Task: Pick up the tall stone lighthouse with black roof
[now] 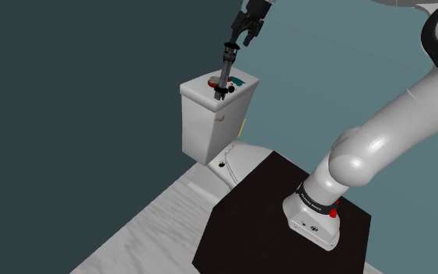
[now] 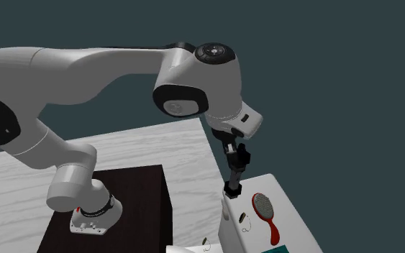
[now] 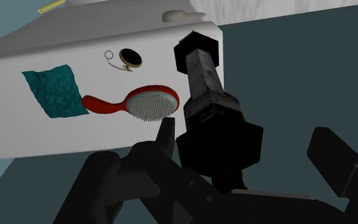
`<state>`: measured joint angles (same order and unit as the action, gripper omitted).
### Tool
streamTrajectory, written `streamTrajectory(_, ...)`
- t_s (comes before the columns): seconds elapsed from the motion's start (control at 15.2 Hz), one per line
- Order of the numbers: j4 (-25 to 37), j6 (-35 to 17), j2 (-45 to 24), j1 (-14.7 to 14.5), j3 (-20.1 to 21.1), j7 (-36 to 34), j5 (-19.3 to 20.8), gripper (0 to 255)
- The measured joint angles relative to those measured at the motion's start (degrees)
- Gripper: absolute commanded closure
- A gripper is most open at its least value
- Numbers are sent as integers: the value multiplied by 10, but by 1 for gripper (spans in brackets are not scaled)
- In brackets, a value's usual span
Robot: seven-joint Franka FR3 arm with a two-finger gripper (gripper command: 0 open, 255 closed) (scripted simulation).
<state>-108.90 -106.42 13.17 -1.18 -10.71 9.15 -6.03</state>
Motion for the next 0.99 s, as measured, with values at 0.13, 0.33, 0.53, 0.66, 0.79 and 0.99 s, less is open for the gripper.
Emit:
streamTrajectory(0.13, 19, -5, -22, 0, -6, 10, -12, 0)
streamTrajectory(0.33, 7, -25, -30, 1, -9, 17, -17, 0)
streamTrajectory(0.53, -17, -47, -28, 1, -9, 21, -18, 0)
streamTrajectory(0.66, -25, -57, -29, 1, -9, 21, -19, 255)
streamTrajectory(0.79, -28, -59, -28, 1, -9, 22, -19, 255)
streamTrajectory(0.99, -28, -60, -28, 1, -9, 22, -19, 255)
